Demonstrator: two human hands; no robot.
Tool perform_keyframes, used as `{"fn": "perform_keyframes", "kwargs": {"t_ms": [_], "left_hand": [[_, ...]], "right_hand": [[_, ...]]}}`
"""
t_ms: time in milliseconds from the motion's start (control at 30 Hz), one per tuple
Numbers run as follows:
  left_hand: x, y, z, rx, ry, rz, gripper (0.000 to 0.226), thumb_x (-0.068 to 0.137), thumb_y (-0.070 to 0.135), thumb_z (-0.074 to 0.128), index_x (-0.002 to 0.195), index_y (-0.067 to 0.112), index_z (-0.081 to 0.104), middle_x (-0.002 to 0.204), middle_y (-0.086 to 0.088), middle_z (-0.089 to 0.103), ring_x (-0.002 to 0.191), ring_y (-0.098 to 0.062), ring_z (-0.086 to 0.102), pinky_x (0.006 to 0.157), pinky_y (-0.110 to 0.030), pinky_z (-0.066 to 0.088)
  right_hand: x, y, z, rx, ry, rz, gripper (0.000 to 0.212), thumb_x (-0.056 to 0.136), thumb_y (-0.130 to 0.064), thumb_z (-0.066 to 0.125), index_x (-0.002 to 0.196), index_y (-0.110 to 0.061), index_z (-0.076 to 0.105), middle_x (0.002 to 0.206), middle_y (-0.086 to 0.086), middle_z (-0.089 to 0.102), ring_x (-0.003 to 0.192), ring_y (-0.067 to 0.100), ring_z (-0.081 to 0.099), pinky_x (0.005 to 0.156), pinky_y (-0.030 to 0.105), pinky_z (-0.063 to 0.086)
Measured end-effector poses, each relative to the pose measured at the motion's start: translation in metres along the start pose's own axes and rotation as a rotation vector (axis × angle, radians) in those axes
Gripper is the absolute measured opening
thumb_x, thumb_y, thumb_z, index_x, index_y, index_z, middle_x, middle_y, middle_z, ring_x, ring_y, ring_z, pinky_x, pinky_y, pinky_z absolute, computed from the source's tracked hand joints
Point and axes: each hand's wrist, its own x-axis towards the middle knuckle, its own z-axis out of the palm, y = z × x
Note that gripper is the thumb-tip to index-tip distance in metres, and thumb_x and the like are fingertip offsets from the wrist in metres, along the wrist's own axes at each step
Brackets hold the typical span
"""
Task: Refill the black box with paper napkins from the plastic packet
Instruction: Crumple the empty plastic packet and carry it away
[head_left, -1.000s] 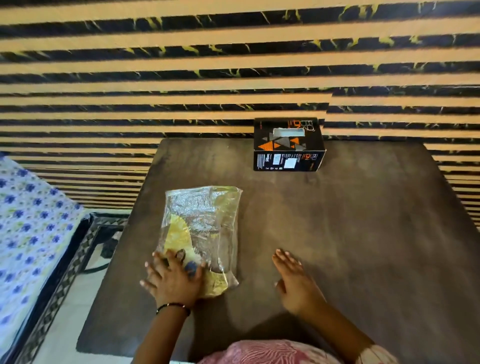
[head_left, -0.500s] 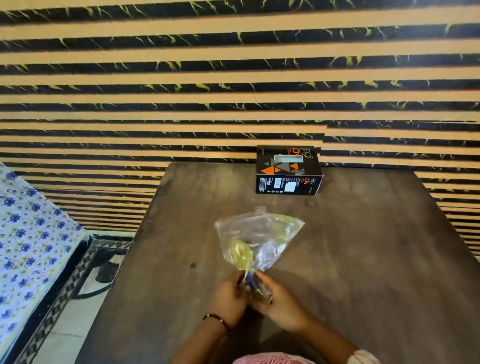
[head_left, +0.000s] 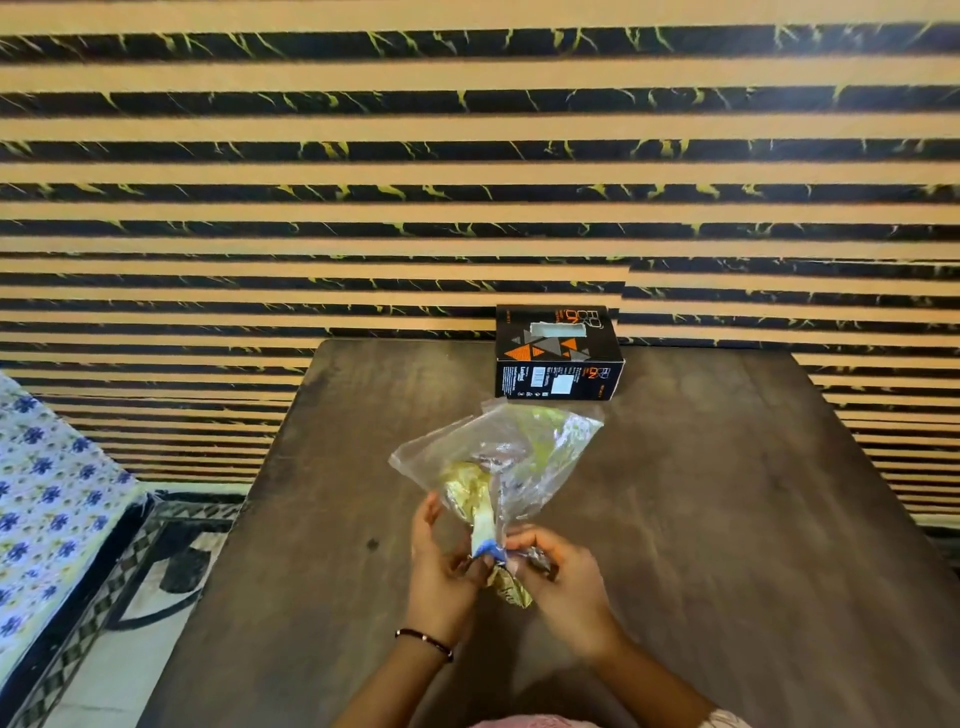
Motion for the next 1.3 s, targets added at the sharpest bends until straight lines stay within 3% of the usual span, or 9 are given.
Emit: {"fn": "perform_keyframes", "kwargs": {"t_ms": [133,300,467,633,767,867,933,1067,1300], "left_hand": [[-0.002,0.005,-0.004,-0.011,-0.214,0.003,0.058,0.080,-0.012,0.059,0.128,0.017,0.044,0.112,0.012,0.061,0.089,0.006,0.064,0.072,-0.014,0.051],[0.000,0.004,-0.010,0.113,-0.159,0.010,0.024,0.079,-0.004,0.063,0.090,0.018,0.067,0.074,0.014,0.072,0.069,-0.004,0.065,0.068,-0.029,0.052],[-0.001,0.015,-0.013,0.317,-0.213,0.239,0.012,0.072,0.014,0.058,0.082,0.017,0.063,0.076,0.015,0.060,0.070,0.008,0.054,0.065,-0.010,0.041],[0.005,0.022,-0.014,0.406,-0.153,0.448,0.016,0.067,-0.004,0.058,0.072,0.011,0.055,0.084,0.007,0.053,0.073,-0.004,0.052,0.059,-0.015,0.040],[0.008,0.028,-0.012,0.507,-0.141,0.485,0.021,0.063,-0.001,0.052,0.069,0.019,0.048,0.077,0.016,0.048,0.071,-0.006,0.044,0.061,-0.011,0.035],[0.004,0.028,-0.010,0.438,-0.208,0.359,0.022,0.066,0.006,0.053,0.079,0.024,0.053,0.078,0.013,0.061,0.076,-0.003,0.054,0.068,-0.015,0.043],[-0.003,0.041,-0.008,0.072,-0.286,0.085,0.027,0.065,0.010,0.055,0.090,0.019,0.056,0.086,0.000,0.067,0.074,-0.009,0.062,0.065,-0.023,0.051],[-0.009,0.059,-0.010,-0.406,-0.331,-0.274,0.036,0.071,0.016,0.065,0.103,0.018,0.049,0.070,0.009,0.067,0.055,-0.002,0.061,0.046,-0.017,0.046],[0.000,0.051,-0.014,-0.287,-0.180,-0.171,0.030,0.074,0.008,0.071,0.100,0.009,0.056,0.092,-0.008,0.070,0.074,-0.020,0.064,0.060,-0.031,0.052]], "right_hand": [[-0.002,-0.006,0.002,0.151,-0.152,0.022,0.028,0.089,-0.002,0.054,0.090,-0.027,0.066,0.104,-0.017,0.067,0.095,-0.016,0.058,0.081,0.003,0.040],[0.001,-0.012,0.000,0.114,-0.054,-0.011,0.027,0.089,-0.011,0.055,0.087,-0.035,0.067,0.094,-0.014,0.072,0.089,-0.003,0.065,0.076,0.010,0.046],[0.004,-0.016,-0.007,0.063,0.020,-0.044,0.068,0.071,-0.005,0.074,0.124,-0.038,0.046,0.125,-0.016,0.045,0.107,-0.002,0.054,0.080,0.012,0.049],[0.003,-0.023,-0.006,-0.064,-0.014,-0.026,0.050,0.077,-0.010,0.071,0.095,-0.052,0.050,0.102,-0.001,0.063,0.072,-0.006,0.060,0.065,0.004,0.042],[0.002,-0.021,-0.005,-0.048,0.040,-0.021,0.047,0.074,-0.009,0.073,0.071,-0.054,0.060,0.071,-0.013,0.069,0.065,0.002,0.061,0.059,0.011,0.044],[0.001,-0.022,-0.007,-0.064,0.107,0.018,0.045,0.074,-0.001,0.070,0.067,-0.045,0.064,0.069,-0.028,0.068,0.069,0.004,0.064,0.061,0.015,0.047],[0.001,-0.020,-0.008,-0.102,0.163,0.027,0.039,0.076,0.000,0.066,0.062,-0.036,0.060,0.061,-0.018,0.068,0.065,-0.002,0.062,0.057,0.015,0.045],[-0.003,-0.026,-0.008,-0.306,0.218,-0.163,0.014,0.074,-0.030,0.047,0.083,-0.026,0.057,0.063,-0.010,0.059,0.061,0.008,0.055,0.052,0.021,0.037],[-0.007,-0.043,0.012,-0.501,-0.008,-0.245,0.032,0.069,-0.009,0.057,0.095,-0.025,0.069,0.098,0.000,0.070,0.086,0.017,0.066,0.069,0.013,0.043]]}}
